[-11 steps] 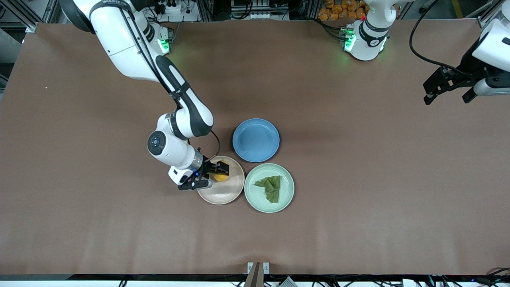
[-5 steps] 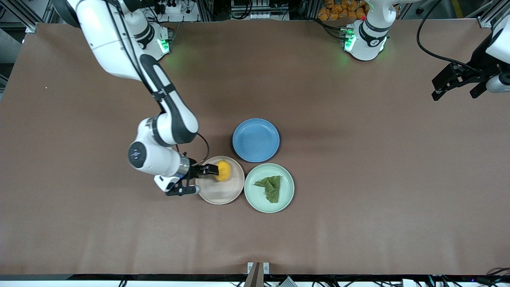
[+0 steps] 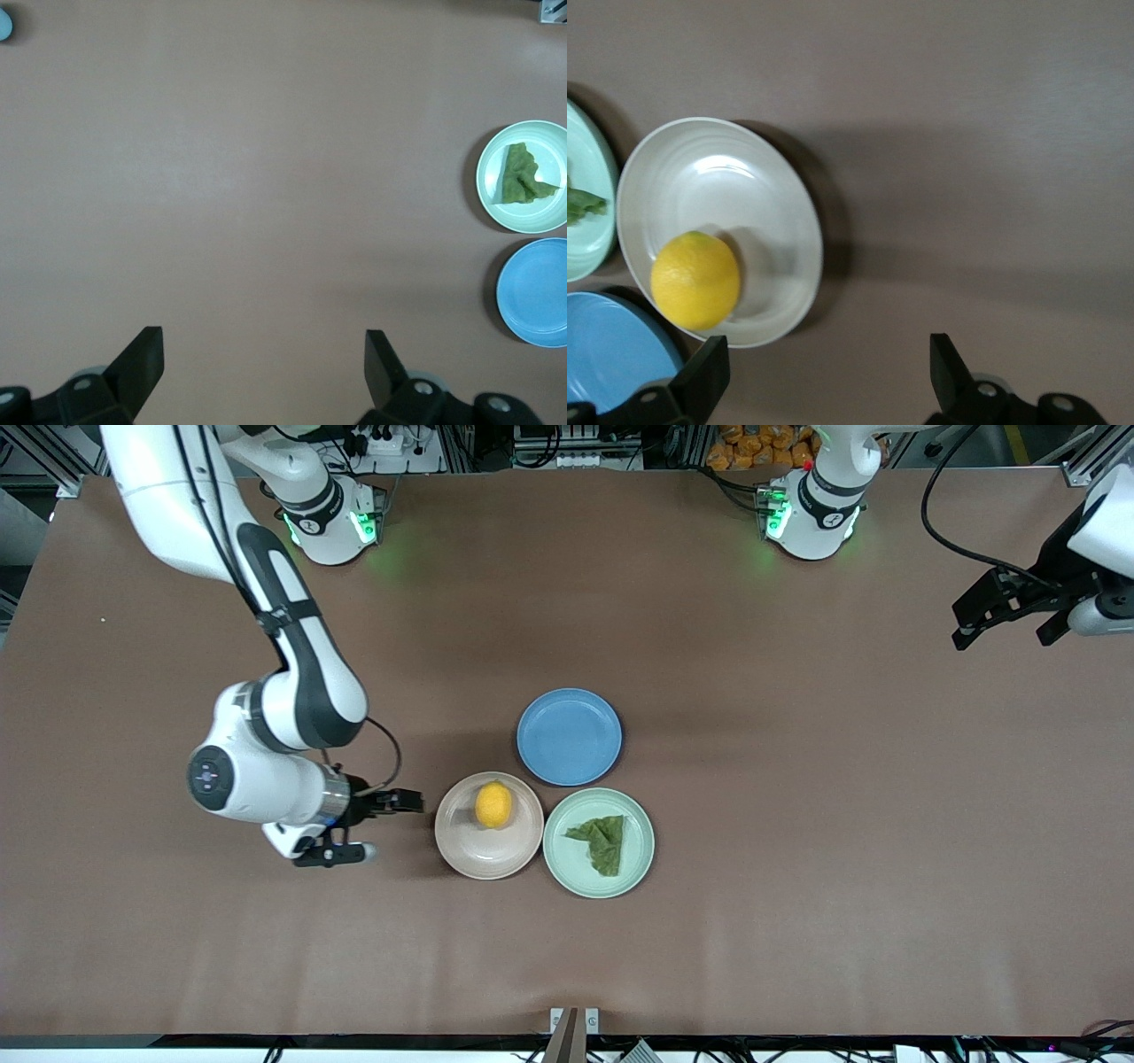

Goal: Place lemon and lettuce in plates

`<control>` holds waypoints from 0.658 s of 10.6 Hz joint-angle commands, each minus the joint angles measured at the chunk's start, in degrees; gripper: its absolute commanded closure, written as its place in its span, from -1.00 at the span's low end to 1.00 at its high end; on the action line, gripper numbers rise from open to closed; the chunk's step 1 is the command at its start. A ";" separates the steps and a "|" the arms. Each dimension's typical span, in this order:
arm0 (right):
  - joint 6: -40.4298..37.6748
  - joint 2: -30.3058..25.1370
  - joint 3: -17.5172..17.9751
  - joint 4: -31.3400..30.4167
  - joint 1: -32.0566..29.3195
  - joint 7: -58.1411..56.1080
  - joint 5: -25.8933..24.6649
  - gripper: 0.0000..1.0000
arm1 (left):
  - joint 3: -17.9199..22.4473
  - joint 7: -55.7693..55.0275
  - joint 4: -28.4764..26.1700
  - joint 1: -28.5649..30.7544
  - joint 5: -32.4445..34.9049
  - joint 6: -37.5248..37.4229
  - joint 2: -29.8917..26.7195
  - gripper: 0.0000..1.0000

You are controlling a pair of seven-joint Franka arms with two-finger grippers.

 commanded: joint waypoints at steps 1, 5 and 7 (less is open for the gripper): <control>-4.28 -4.64 0.47 -1.46 -3.60 -0.33 -10.44 -1.00 | 0.23 1.25 0.82 -0.31 -0.56 -0.91 1.11 -1.00; -12.01 -7.98 0.47 -2.42 -11.50 -12.07 -12.58 -1.00 | 0.14 0.55 0.47 -0.05 -0.56 -0.91 2.08 -1.00; -12.63 -9.57 0.38 -3.75 -14.58 -14.83 -17.12 -1.00 | 0.23 0.63 0.64 0.22 -0.56 -1.52 2.26 -1.00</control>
